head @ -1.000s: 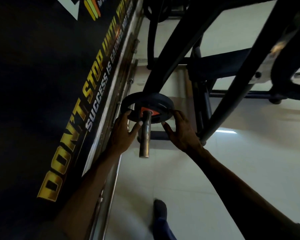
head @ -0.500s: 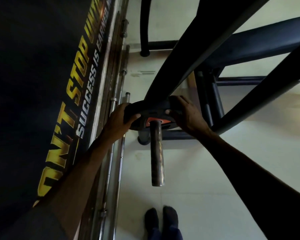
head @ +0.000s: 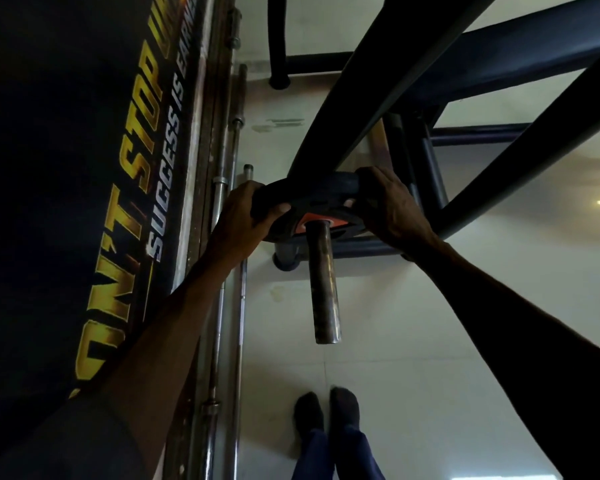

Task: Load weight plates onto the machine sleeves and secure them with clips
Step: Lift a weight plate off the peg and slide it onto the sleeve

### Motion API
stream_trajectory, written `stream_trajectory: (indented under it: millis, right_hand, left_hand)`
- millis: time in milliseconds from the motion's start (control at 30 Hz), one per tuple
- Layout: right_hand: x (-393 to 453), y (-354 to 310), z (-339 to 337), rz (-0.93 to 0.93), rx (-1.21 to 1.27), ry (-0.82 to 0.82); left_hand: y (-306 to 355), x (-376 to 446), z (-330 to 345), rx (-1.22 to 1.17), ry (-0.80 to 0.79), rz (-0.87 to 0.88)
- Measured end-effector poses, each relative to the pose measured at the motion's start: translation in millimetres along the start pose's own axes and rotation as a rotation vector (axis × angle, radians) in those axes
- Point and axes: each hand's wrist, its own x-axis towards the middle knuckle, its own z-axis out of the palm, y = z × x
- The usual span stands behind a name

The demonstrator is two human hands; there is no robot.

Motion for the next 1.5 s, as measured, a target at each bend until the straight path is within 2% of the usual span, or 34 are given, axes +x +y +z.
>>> stream_trajectory:
  millis: [400,733,1000,1167,1500]
  right_hand:
    - [-125,-23,4,-0.004,0.043,0.011]
    - [-241,-44,3,0.008,0.154,0.005]
    - [-342,-75,-44,0.025,0.222,-0.016]
    - [-408,-86,-85,0.075,0.294,0.0]
    - [-519,-93,-214,-0.012,0.285,0.138]
  left_hand:
    - [-12,-122,25,-0.025,-0.019,0.038]
    - [-1,-249,48,-0.051,0.017,-0.079]
    - [65,-370,60,-0.114,0.108,-0.172]
    - [112,-430,72,-0.119,0.128,-0.125]
    - [237,-522,94,-0.142,0.188,0.077]
